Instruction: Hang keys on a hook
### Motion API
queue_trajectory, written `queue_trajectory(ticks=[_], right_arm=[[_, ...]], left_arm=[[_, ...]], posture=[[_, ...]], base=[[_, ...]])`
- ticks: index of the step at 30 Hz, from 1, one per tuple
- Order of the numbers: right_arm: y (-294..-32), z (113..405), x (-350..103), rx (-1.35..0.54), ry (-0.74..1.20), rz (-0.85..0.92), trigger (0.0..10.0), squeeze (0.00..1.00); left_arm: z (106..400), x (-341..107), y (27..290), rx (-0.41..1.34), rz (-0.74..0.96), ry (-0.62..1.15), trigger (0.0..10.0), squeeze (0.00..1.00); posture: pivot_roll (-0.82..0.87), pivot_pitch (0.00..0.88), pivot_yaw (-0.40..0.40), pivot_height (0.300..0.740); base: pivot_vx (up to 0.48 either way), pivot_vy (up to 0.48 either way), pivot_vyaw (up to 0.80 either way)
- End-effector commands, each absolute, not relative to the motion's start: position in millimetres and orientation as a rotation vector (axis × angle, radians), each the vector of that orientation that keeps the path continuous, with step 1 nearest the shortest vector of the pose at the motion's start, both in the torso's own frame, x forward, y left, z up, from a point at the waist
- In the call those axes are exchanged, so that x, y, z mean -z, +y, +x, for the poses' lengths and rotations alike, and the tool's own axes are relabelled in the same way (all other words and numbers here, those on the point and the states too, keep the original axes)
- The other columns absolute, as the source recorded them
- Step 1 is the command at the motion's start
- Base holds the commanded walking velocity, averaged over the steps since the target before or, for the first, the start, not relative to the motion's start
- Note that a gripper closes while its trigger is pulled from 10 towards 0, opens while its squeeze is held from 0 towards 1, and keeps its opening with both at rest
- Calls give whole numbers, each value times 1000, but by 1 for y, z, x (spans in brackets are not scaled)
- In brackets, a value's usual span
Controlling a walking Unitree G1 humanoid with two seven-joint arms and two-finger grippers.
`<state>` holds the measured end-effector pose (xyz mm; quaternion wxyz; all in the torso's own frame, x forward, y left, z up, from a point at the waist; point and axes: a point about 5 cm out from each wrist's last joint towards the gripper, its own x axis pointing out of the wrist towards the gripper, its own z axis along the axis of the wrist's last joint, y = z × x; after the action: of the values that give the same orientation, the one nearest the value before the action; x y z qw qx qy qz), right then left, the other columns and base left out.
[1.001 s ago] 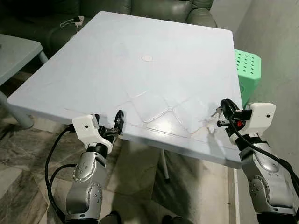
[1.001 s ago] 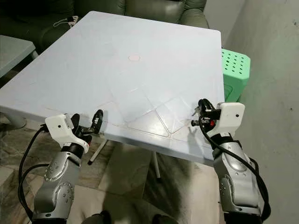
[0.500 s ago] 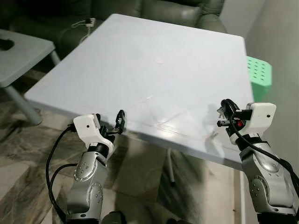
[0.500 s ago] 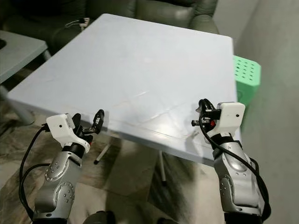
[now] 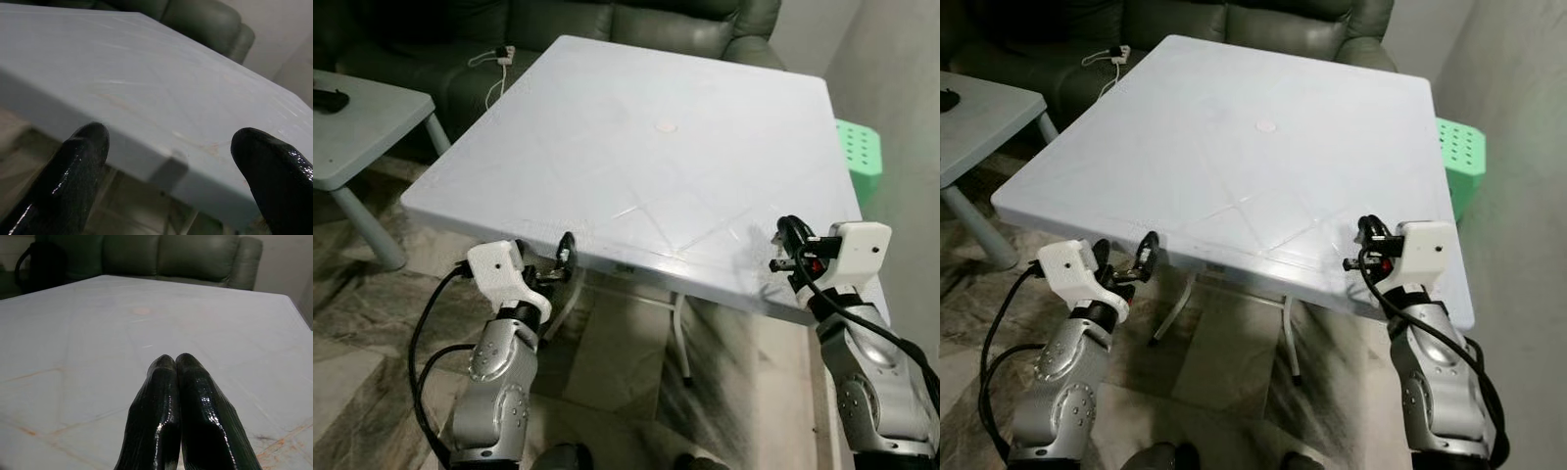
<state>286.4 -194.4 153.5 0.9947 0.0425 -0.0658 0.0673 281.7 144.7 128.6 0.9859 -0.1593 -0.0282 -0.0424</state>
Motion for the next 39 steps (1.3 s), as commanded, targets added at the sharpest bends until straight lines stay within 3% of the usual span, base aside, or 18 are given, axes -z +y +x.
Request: queue_trajectory(ticks=[1,39], right_arm=[[-199,285,-159,-121,-148,69,10000,0],[-202,285,-163,-121,-165,84,10000,0]], left_arm=[[281,-129,140,95,-330,-52,10000,0],[281,-131,140,103,-355,-72,10000,0]], posture=[[-27,152,-76,740],[-39,145,-82,740]], base=[[0,0,0],[0,0,0]])
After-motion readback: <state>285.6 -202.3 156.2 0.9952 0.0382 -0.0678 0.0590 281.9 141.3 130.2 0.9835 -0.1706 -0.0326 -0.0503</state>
